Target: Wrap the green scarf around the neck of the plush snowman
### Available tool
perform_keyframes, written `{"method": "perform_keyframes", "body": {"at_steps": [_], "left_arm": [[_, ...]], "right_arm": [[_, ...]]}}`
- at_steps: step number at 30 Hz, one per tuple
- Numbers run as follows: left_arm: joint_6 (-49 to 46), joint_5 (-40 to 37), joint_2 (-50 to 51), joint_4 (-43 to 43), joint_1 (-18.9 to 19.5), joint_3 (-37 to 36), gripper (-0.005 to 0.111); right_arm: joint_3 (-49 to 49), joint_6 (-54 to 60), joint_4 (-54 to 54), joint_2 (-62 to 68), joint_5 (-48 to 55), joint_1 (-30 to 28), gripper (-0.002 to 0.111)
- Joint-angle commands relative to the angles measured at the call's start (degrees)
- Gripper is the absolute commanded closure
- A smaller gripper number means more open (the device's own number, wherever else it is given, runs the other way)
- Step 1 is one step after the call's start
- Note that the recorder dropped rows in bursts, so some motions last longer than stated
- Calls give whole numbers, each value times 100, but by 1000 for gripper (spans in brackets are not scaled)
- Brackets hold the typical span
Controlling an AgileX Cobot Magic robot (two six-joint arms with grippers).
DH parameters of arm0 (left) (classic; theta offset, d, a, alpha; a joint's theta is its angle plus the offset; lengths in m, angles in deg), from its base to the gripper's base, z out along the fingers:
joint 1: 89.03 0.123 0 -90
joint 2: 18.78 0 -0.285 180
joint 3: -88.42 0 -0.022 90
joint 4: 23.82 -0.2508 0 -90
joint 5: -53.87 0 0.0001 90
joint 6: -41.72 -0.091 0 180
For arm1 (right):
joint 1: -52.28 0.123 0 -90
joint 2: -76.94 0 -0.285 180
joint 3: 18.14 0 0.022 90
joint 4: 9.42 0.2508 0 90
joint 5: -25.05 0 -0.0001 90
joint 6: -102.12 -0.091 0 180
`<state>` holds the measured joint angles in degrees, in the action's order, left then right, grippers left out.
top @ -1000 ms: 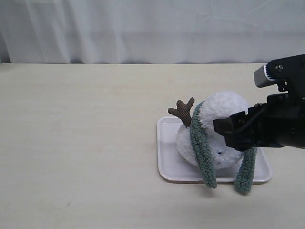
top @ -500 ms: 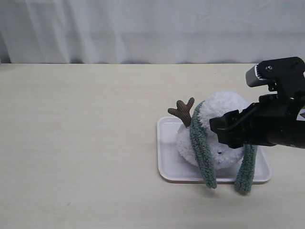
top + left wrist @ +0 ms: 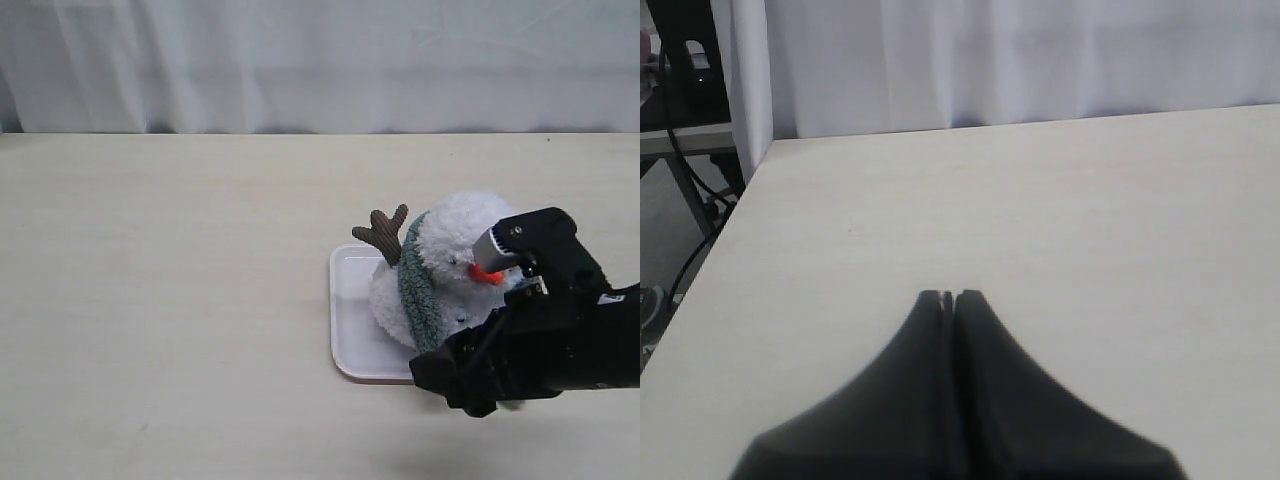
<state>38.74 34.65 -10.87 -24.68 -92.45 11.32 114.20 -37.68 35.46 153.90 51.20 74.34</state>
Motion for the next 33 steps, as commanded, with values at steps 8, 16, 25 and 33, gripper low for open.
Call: {"method": "perform_keyframes", "body": {"at_steps": [8,16,25,33], "left_arm": [[16,63,-13,2,-43,-12,107],[16,63,-13,2,-43,-12,107],[16,63,-13,2,-43,-12,107],[16,63,-13,2,-43,-12,107]], "right_arm": [[-31,312,78,1388,-810,13,39],[-31,2333,1849,1902,-1026,13,50],[-31,3115,2922,2087,-1409,13,62],[-31,3261,2922,2045,-1117,13,104]]}}
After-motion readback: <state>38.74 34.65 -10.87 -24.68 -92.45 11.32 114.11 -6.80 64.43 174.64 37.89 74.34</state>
